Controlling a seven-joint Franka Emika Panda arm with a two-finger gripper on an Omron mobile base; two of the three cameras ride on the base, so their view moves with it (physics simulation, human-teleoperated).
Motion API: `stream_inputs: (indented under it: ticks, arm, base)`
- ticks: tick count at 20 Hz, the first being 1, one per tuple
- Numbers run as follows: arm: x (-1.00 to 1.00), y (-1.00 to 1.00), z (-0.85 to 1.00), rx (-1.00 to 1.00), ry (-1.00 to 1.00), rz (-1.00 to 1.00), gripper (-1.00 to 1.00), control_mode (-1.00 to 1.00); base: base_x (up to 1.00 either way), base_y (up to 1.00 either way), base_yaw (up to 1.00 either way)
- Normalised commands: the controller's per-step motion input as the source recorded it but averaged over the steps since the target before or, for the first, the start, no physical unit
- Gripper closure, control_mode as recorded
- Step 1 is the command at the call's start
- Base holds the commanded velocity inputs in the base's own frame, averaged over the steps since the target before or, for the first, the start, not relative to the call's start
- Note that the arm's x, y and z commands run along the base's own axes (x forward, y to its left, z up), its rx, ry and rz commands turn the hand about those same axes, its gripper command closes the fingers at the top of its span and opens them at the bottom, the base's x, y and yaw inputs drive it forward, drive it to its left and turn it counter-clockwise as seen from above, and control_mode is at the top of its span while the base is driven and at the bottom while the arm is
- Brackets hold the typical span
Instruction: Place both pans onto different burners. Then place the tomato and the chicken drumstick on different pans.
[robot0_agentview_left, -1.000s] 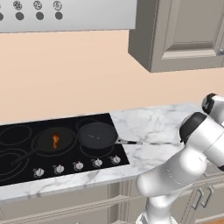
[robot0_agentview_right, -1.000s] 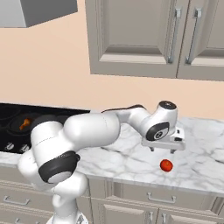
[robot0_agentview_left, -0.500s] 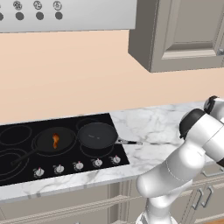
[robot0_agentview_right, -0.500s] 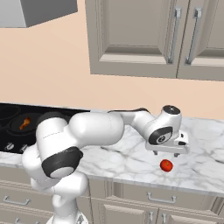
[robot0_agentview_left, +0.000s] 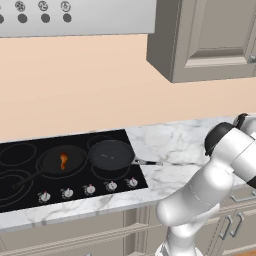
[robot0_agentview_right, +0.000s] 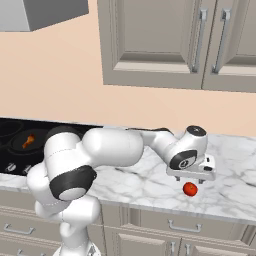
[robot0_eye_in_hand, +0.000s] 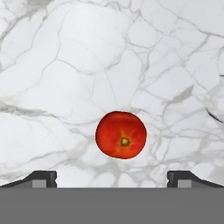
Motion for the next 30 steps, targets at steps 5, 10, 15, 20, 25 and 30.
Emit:
stream_inputs:
  ticks: [5,10,15,20,25,30]
  arm:
    - [0.00,0.00,-0.20,0.00,0.00,0.00,-1.00,-1.00]
    - [0.00,-0.05,-0.21,0.00,0.00,0.00,-1.00,-1.00]
    - [0.00,-0.07,-0.15,0.00,0.00,0.00,-1.00,-1.00]
    - [0.00,-0.01,-0.07,0.00,0.00,0.00,-1.00,-1.00]
    - [0.04,0.00,-0.03,0.00,0.00,-0.01,-1.00,-1.00]
    - [0.09,0.00,-0.03,0.00,0.00,-0.02,-1.00,-1.00]
  base:
    - [0.00,0.00,0.00]
    - [0.00,0.00,0.00]
    - [0.00,0.00,0.00]
    - [0.00,0.00,0.00]
    - [0.00,0.00,0.00]
    - [0.00,0.00,0.00]
